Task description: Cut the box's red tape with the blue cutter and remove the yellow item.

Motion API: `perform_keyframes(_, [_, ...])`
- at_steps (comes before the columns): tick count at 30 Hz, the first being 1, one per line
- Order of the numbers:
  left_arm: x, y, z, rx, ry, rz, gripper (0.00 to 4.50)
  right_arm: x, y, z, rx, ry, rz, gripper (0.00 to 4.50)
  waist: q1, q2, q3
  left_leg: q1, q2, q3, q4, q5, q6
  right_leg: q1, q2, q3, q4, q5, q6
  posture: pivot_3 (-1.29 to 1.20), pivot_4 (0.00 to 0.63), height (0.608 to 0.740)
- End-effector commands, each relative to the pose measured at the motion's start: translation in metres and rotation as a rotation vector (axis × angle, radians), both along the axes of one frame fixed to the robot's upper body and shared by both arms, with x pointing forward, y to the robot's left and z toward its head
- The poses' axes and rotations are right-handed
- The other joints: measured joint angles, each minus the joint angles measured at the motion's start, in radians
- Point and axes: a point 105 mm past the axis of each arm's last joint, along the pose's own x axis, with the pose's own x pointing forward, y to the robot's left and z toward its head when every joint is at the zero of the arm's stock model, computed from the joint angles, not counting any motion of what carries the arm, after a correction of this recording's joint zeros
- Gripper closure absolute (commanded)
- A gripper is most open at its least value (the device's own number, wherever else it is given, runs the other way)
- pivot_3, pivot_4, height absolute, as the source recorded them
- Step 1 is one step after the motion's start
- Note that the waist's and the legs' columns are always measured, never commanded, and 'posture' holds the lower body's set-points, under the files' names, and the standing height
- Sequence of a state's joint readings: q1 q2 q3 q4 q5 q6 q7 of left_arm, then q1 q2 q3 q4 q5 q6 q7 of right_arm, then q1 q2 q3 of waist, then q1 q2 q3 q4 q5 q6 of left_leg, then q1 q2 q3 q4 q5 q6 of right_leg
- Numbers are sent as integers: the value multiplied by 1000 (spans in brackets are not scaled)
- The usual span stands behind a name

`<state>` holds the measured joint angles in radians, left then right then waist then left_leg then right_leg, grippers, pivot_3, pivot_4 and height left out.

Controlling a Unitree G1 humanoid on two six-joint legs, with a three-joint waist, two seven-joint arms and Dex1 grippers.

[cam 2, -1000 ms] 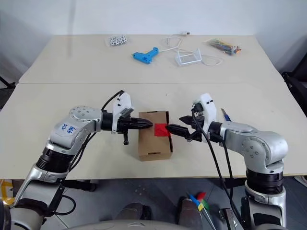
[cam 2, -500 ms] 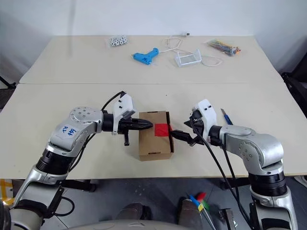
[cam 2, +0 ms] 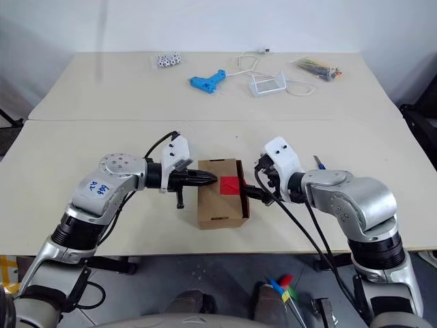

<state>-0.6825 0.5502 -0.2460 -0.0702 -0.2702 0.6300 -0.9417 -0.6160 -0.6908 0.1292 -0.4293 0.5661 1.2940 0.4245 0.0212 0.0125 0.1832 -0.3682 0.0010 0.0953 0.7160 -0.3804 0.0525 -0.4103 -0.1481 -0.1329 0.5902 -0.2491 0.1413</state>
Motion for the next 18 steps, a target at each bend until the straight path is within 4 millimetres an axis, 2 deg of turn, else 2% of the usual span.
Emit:
perform_keyframes(1, [-5,4,-22,61,61,6,4500,0,-27,-32,-177,50,-65,16,2,-3,-3,0,0,0,0,0,0,0,0,0,0,0,0,0,150,740])
perform_keyframes(8, [-8,5,-23,61,68,6,4500,-1,-27,-36,-155,56,-56,16,-3,-2,-4,0,2,1,0,0,0,1,0,1,-1,0,0,0,150,740])
perform_keyframes(11, [-8,4,-23,60,70,7,4500,1,-23,-34,-113,49,-59,16,-4,-2,-4,0,2,1,0,0,0,1,0,1,-1,0,0,0,150,740])
perform_keyframes(14, [-8,5,-22,59,67,11,4500,1,-27,-26,-51,49,-68,16,-4,-2,-4,0,3,1,0,0,0,1,0,1,-1,0,0,0,150,740])
perform_keyframes(17, [-9,9,-22,62,68,19,4500,-8,-54,-12,76,140,-80,16,1,-2,-4,-1,3,1,0,0,0,1,0,0,-2,0,0,0,150,740])
perform_keyframes(18, [-9,10,-23,65,67,20,4500,-14,-59,-10,167,218,-50,16,3,-2,-4,-1,2,0,0,0,0,0,0,0,-2,0,0,0,150,740])
